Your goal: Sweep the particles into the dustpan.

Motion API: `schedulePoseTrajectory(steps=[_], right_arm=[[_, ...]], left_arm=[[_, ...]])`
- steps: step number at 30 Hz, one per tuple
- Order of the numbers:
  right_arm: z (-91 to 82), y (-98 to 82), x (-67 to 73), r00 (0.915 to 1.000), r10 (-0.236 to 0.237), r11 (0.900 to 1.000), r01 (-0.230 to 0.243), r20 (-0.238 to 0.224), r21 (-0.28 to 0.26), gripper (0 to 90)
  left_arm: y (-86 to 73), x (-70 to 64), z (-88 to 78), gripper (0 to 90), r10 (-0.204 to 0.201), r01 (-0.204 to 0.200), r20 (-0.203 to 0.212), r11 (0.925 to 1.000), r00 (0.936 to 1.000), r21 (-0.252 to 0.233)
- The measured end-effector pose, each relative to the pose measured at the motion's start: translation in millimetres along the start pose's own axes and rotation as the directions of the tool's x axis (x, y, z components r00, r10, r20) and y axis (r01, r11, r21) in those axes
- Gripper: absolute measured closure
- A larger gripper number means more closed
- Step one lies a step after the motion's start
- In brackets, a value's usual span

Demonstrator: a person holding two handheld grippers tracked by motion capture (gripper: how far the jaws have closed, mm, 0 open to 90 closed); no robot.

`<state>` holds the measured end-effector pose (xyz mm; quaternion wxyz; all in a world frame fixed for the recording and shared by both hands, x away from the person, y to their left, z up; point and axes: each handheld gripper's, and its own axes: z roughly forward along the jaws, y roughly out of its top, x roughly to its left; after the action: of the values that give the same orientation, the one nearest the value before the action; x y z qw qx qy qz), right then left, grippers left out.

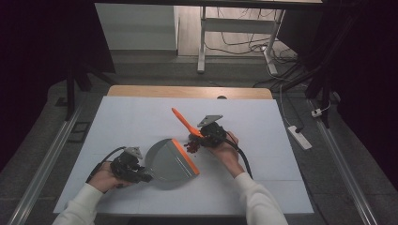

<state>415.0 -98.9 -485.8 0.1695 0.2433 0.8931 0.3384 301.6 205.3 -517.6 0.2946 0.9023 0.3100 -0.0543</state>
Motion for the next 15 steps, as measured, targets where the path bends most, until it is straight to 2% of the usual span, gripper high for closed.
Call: schedulePoseTrajectory(steps=[15], right_arm=[[2.9, 5.4, 12.0, 0.9988, -0.028, 1.0, 0.028, -0.041, 0.0, 69.9]], left_arm=[[0.6, -0.9, 0.5, 61.5, 0.001, -0.001, -0.003, 1.0, 1.0, 0.004]])
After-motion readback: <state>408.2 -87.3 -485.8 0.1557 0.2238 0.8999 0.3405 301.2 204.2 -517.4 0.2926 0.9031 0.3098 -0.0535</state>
